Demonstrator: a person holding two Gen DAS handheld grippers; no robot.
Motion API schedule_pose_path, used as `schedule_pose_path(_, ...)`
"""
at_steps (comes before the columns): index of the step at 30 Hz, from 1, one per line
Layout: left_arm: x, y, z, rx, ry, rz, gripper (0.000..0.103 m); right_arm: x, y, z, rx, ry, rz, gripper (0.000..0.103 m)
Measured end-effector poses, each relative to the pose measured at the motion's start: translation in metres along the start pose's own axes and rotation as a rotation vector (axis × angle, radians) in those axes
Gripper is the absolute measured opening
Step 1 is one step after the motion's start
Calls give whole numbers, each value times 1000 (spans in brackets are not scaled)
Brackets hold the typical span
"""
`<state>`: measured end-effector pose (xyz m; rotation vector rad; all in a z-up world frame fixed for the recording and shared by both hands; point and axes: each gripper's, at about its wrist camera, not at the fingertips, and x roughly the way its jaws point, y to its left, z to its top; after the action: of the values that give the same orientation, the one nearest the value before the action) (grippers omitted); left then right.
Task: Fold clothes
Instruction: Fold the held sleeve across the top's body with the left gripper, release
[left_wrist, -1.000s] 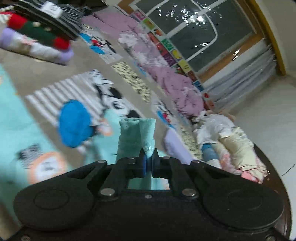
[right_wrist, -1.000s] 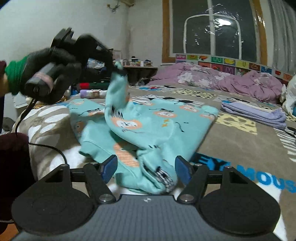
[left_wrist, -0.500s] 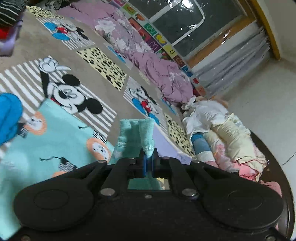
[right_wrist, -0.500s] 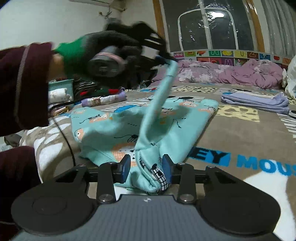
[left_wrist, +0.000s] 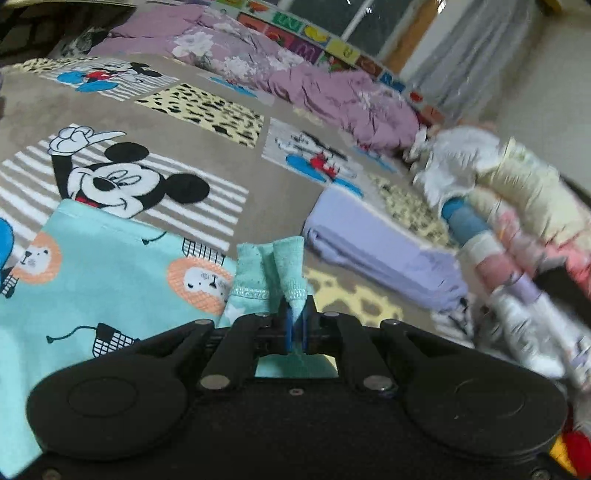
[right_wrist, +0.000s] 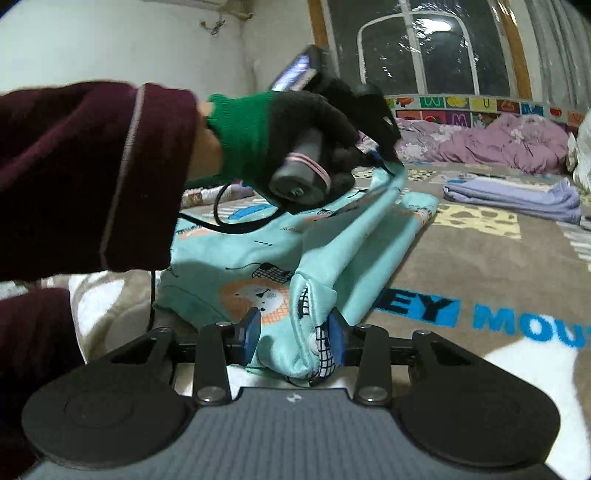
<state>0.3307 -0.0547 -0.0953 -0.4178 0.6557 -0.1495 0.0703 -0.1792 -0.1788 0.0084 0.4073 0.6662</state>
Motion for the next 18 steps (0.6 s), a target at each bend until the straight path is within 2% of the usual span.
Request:
schedule_pose_path(9,26,-22,-9,194,67,79,3,8,9,-1,-95,27,-35,42)
schedule_pose_path(10,28,-24,-8,215,71,71,8,9,9,-1,-98,28,-35,43)
schedule_pose_path(11,29,-26,-8,233,74,54,30,9,10,-1,-105,29,-35,44)
schedule_pose_path(12,28,-27,-6,242,61,56,39,10,11,-1,-113,31,-34,46)
schedule_pose_path(13,23,-27,-4,242,29,64,43,10,12,-1,-120,33,-33,49)
schedule_pose_path(16,5,-19,4,193,-21,5,43,12,13,-1,-125,35,-30,53)
schedule_pose_path(18,-2,-17,5,239,-30,43,42,12,11,-1,-113,33,-28,54)
